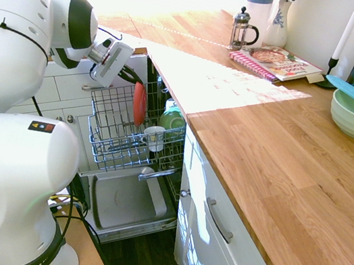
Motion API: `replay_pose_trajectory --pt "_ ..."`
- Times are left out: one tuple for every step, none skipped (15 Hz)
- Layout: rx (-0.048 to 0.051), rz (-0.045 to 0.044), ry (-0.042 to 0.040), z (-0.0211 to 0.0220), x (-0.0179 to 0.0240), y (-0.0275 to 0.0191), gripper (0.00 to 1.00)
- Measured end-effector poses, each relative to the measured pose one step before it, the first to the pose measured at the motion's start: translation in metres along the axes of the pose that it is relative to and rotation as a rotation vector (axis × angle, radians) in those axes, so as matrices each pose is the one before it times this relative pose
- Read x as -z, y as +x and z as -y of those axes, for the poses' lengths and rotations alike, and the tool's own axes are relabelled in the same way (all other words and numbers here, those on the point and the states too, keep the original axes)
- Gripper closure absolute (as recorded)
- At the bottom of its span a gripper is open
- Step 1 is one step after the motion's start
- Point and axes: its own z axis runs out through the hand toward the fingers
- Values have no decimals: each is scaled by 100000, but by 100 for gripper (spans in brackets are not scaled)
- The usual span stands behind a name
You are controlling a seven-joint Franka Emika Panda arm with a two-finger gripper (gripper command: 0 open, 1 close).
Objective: Put the plate in the dishwasher
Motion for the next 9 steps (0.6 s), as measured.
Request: replay_pose_trajectory --pt "2861 3604 3032 290 -251 108 0" --pt "2696 3660 3064 160 -223 207 0" --pt "2648 3941 3945 91 -172 226 0" --pt "2379 3330 4259 -49 -94 327 0" --pt "1980 3519 4270 -221 -123 339 0" --pt "1670 3485 4656 -491 -128 592 0" --pt "1207 3036 5143 -703 2 776 0" --pt "687 2894 5339 -885 311 745 0" --pt "-25 2418 5566 -1134 782 819 0"
